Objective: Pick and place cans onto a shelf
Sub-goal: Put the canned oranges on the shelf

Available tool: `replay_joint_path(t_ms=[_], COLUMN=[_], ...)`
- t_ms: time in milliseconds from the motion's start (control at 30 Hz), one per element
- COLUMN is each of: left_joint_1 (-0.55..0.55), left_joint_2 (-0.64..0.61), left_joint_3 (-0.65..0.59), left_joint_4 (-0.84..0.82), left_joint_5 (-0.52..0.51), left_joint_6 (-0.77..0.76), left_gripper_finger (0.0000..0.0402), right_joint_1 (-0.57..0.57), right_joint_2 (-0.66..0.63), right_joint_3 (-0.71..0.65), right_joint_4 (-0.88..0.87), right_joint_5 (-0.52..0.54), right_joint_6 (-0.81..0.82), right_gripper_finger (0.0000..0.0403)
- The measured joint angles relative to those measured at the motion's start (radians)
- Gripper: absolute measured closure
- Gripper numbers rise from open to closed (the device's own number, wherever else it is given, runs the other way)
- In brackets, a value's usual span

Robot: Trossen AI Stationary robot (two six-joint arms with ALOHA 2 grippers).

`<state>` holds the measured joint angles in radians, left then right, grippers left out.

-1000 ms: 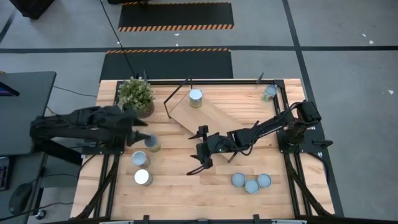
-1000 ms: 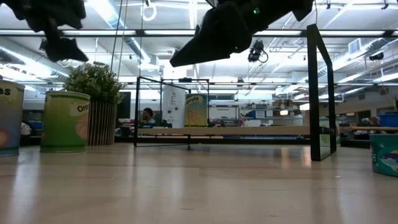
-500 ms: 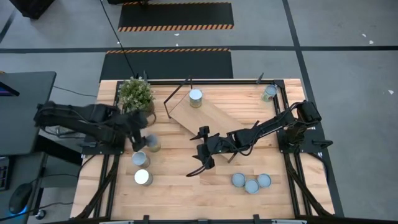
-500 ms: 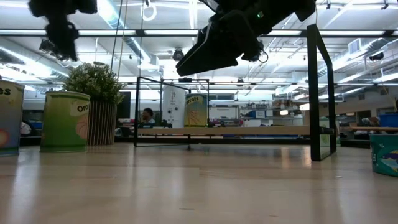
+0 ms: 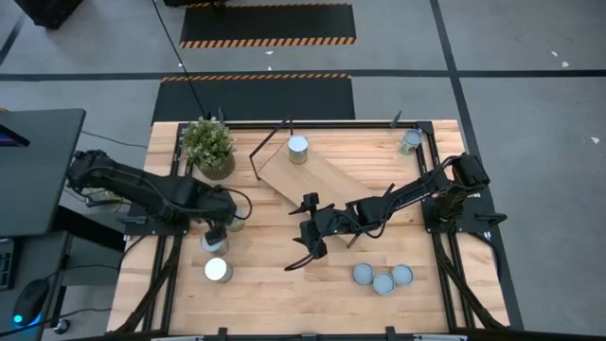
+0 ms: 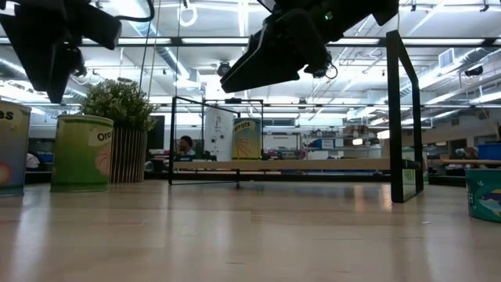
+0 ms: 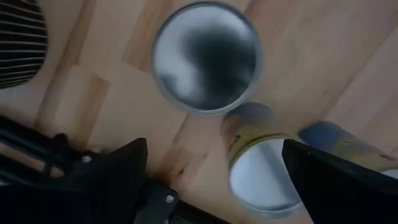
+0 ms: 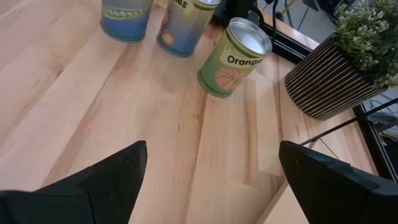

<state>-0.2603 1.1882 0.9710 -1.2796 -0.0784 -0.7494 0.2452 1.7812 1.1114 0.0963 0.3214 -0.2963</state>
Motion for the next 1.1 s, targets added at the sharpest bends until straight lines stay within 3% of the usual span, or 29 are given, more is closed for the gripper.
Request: replay_joint_path(t_ms=[467,700,1100], left_joint_1=[0.005,0.006,0.006], left_joint_2=[0.02,0.019,0.063], left_joint_3=[-0.003,-0.081,-0.096], left_joint_4=[0.028,0.056,0.143], left_joint_5=[-0.007,0.004,0.005], left_joint_6=[-0.163,-0.256,-0.286], left_gripper_finger=[0.0024,0.0024,0.0024], right_joint_1=[0.006,0.02,0.022], right_joint_2=[0.001,0.001,0.001], right_joint_3=[0.0,0.0,0.0], right_joint_4=[0.0,0.0,0.007], right_joint_5=[-0.001,-0.001,-0.001], right_joint_6=[-0.003,-0.004,-0.011], right_gripper_finger=[0.003,0.003,0.003])
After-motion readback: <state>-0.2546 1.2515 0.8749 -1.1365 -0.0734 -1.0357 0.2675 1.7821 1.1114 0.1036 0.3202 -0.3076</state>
